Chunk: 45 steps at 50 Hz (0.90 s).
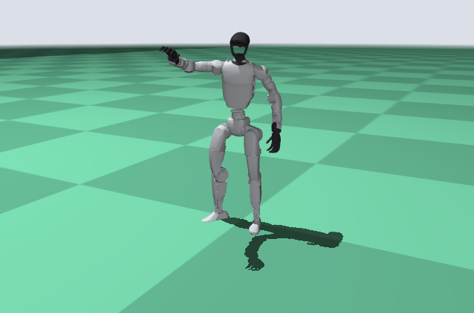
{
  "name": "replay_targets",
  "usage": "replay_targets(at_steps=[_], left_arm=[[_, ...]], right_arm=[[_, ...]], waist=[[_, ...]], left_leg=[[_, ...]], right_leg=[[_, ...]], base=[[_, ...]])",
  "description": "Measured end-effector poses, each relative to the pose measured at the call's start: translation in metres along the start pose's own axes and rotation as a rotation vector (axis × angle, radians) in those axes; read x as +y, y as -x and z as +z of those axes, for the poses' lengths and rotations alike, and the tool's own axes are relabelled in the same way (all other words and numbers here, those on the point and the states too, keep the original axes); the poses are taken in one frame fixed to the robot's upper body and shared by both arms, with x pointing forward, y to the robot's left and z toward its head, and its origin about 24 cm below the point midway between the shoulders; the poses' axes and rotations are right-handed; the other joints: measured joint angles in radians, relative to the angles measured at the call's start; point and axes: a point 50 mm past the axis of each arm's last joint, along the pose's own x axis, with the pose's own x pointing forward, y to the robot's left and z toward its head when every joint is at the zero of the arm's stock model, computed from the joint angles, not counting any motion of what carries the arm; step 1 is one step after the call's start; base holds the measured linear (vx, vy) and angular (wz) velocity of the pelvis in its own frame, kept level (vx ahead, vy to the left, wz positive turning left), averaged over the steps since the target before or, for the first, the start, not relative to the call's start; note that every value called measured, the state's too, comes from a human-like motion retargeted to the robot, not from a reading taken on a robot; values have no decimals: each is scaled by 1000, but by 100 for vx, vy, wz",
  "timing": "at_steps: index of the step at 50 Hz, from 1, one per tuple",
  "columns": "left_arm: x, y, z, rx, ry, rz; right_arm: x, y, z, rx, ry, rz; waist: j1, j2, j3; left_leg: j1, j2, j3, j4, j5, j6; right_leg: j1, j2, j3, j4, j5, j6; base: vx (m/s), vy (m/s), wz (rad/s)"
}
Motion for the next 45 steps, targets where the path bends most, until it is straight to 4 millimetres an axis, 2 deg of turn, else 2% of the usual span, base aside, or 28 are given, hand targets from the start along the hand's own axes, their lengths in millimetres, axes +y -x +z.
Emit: replay_targets(at_steps=[2, 5, 8, 12, 15, 18, 23, 25, 28, 30, 32, 36, 39, 42, 45], left_arm=[[-3, 0, 0, 5, 2, -5], [-5, -3, 2, 22, 57, 32], [-1, -7, 4, 49, 141, 100], [5, -10, 5, 93, 246, 186], [10, -10, 4, 110, 267, 215], [12, -9, 2, 101, 232, 200], [6, -3, -2, 59, 145, 143], [3, -2, -3, 39, 109, 117], [0, -2, -1, 17, 75, 93], [0, -3, 2, 11, 79, 94], [1, -6, 5, 15, 105, 112], [6, -10, 11, 33, 183, 176], [9, -11, 13, 50, 235, 216], [9, -10, 10, 59, 242, 218], [4, -6, 5, 58, 202, 181]], right_arm=[[2, 1, -6, 33, 30, -5], [3, 7, -30, 237, -75, -116], [0, 19, -56, 526, -356, -345], [-3, 33, -74, 836, -830, -700], [6, 40, -76, 925, -959, -769], [25, 42, -64, 811, -772, -555], [52, 43, -23, 355, -278, -119], [58, 45, -10, 189, -104, -5], [68, 51, -5, 100, 22, 83], [75, 58, -11, 163, -9, 93], [82, 66, -23, 326, -142, 47], [89, 86, -46, 733, -522, -192], [91, 98, -54, 936, -737, -362], [96, 103, -50, 940, -755, -353], [101, 100, -34, 729, -577, -168]], waist=[[-2, 6, 4], [-9, 17, 11], [-17, 25, 17], [-26, 29, 23], [-33, 26, 26], [-40, 23, 24], [-61, 29, 17], [-70, 35, 14], [-81, 45, 11], [-88, 53, 11], [-97, 59, 13], [-117, 68, 22], [-134, 74, 29], [-151, 78, 34], [-166, 84, 32]], left_leg=[[-5, 0, 5, 10, -5, 2], [-8, -2, 4, 12, -3, 5], [-5, -5, -2, -2, 7, 4], [1, -7, -1, -18, 19, -2], [6, -7, 11, -19, 19, -4], [14, -7, 33, -17, 14, 0], [21, -6, 79, 4, -8, 12], [22, -4, 97, 14, -17, 16], [20, 4, 122, 22, -24, 18], [20, 7, 133, 23, -25, 19], [21, 7, 140, 21, -25, 21], [26, 2, 146, 16, -24, 25], [32, -2, 154, 13, -24, 26], [40, -3, 173, 13, -26, 27], [47, 1, 205, 15, -30, 27]], right_leg=[[-2, -1, 5, -4, 3, 2], [-1, -1, 4, -9, 7, -2], [1, -1, -1, -13, 10, -10], [1, 0, -2, -16, 13, -19], [-2, 1, 10, -18, 15, -20], [-7, 3, 33, -20, 17, -14], [-20, 8, 82, -25, 22, 6], [-27, 10, 100, -26, 23, 15], [-40, 22, 123, -30, 28, 18], [-47, 28, 134, -33, 31, 18], [-50, 30, 141, -35, 33, 18], [-50, 27, 149, -38, 35, 18], [-50, 24, 159, -40, 36, 17], [-54, 26, 179, -41, 37, 17], [-65, 38, 210, -45, 41, 18]], base=[[-1, 1, -9], [0, 0, 0], [0, 0, 0], [0, 0, 0], [-1, -1, -16], [-1, -1, -39], [-1, -2, -50], [-2, -2, -49], [-3, -4, -44], [-3, -3, -31], [-1, -1, -11], [0, 0, 0], [0, 0, -6], [0, -1, -34], [0, -4, -58]])
